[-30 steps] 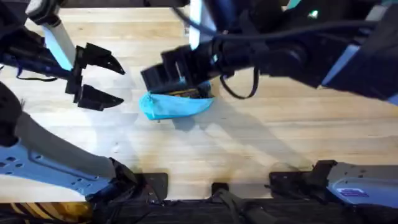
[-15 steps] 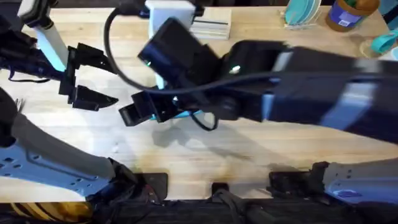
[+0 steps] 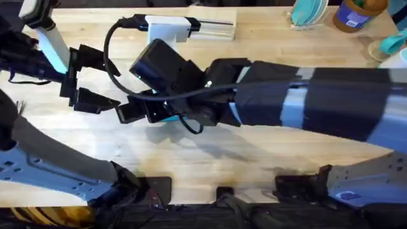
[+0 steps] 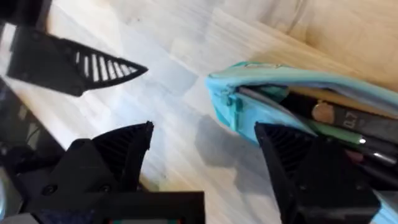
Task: Unzip the bag, pick up the pens from the table one at a time and place them inside, then zip the bag closed.
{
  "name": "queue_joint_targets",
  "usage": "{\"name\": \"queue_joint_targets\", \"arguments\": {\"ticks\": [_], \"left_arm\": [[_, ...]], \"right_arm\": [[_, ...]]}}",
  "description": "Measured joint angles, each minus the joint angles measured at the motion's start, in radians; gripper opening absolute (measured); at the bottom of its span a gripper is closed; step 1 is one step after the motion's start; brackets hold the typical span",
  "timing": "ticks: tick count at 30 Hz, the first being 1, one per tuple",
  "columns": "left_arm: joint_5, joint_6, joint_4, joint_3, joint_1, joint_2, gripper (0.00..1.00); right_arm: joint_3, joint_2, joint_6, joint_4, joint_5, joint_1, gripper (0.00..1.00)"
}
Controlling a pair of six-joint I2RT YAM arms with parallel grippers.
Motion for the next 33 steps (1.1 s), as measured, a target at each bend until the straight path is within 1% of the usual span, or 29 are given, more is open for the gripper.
{"name": "queue_joint_targets", "arguments": {"ticks": [7, 12, 15, 18, 19, 22, 24, 30, 33], "left_arm": [[0.0, 0.0, 0.0, 0.0, 0.0, 0.0, 0.994], [0.0, 0.0, 0.001, 0.0, 0.0, 0.0, 0.994], [0.0, 0.0, 0.001, 0.0, 0.0, 0.0, 0.994], [0.0, 0.0, 0.005, 0.0, 0.0, 0.0, 0.993], [0.0, 0.0, 0.005, 0.0, 0.0, 0.0, 0.993], [0.0, 0.0, 0.005, 0.0, 0.0, 0.0, 0.994], [0.0, 0.0, 0.005, 0.0, 0.0, 0.0, 0.994], [0.0, 0.0, 0.005, 0.0, 0.0, 0.0, 0.994], [0.0, 0.0, 0.005, 0.0, 0.0, 0.0, 0.993]], "right_arm": [[0.0, 0.054, 0.001, 0.036, 0.141, 0.037, 0.997], [0.0, 0.076, 0.005, 0.091, 0.253, 0.076, 0.997], [0.0, 0.086, 0.006, 0.133, 0.291, 0.095, 0.958], [0.0, 0.097, 0.008, 0.156, 0.31, 0.104, 0.862], [0.0, 0.103, 0.007, 0.159, 0.321, 0.104, 0.735], [0.0, 0.103, 0.007, 0.16, 0.329, 0.103, 0.57], [0.0, 0.103, 0.008, 0.16, 0.331, 0.103, 0.484], [0.0, 0.103, 0.02, 0.16, 0.333, 0.103, 0.363], [0.0, 0.103, 0.023, 0.154, 0.335, 0.103, 0.258]]}}
